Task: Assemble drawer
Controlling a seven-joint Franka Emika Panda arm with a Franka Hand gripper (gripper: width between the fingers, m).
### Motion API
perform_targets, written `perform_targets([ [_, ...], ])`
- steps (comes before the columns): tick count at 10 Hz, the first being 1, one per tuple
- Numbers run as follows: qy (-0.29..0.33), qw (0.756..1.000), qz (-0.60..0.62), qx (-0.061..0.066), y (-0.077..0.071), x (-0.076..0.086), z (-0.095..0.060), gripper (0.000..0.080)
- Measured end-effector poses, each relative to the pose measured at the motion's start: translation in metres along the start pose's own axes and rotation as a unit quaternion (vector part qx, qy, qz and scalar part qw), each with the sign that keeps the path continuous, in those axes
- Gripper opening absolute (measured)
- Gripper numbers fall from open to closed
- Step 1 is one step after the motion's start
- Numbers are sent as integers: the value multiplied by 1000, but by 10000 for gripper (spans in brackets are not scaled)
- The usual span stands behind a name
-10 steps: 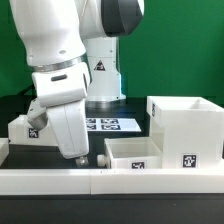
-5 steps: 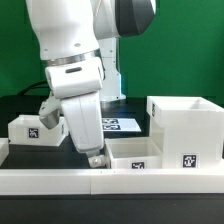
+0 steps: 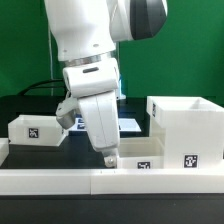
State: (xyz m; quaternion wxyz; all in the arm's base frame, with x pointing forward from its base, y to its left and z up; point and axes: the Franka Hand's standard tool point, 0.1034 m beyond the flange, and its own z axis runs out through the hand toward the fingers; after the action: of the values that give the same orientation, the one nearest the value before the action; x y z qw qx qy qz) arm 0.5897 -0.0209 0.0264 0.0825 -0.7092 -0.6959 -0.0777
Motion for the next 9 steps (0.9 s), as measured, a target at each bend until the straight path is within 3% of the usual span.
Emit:
perform_targets([
  [2,-1,1000,10,2,1,10,1,649],
  [9,-3,1000,13,5,0,13,4,649],
])
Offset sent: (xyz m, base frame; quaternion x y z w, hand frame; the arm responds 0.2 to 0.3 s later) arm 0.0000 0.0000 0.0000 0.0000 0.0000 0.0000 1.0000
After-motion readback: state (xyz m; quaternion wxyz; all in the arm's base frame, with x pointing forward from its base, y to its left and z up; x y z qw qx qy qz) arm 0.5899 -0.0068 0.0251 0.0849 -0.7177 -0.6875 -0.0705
